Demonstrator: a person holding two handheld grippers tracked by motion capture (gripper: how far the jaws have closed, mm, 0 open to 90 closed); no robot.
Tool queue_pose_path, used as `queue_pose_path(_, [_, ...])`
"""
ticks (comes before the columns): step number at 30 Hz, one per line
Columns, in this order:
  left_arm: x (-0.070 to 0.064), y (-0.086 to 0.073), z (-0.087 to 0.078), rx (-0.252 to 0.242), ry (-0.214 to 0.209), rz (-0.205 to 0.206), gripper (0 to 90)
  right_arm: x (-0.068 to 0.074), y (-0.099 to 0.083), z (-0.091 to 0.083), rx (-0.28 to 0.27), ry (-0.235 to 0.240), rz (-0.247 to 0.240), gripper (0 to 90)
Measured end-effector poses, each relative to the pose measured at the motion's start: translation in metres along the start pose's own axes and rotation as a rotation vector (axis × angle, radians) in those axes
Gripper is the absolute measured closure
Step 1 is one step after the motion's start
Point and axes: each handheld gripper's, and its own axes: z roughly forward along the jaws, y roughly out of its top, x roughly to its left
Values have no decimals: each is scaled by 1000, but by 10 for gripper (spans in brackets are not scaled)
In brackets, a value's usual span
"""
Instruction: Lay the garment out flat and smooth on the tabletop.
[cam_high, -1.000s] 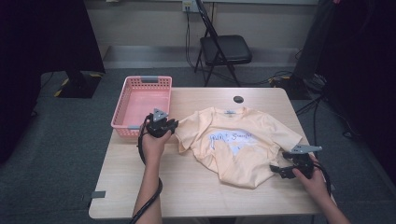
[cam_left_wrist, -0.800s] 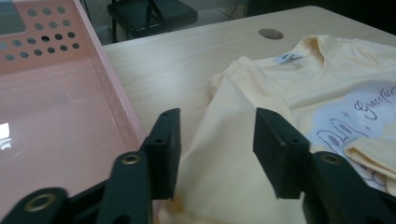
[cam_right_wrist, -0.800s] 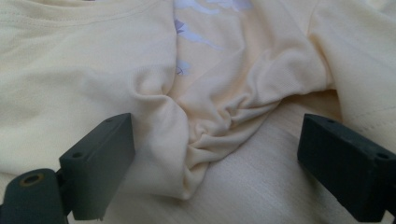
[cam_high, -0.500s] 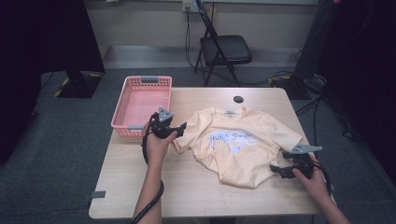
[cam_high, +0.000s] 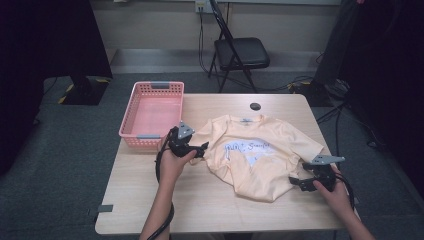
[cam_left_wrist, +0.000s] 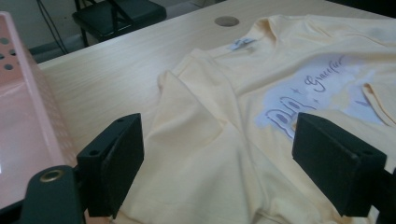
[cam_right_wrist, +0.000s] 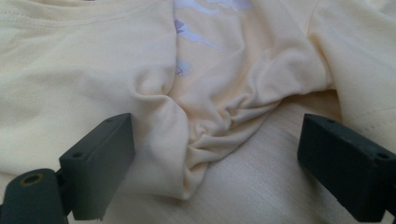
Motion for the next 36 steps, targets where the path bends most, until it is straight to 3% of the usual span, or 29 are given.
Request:
queue_pose_path(15, [-35,-21,2,13,-86,42,166,0,0,0,0,-1,0,100])
queue_pose_path(27, [-52,-40,4,37,-93,93,167,0,0,0,0,-2,0,100])
queue_pose_path(36, [-61,-58,8,91,-94,133,168,0,0,0,0,-2,0,100])
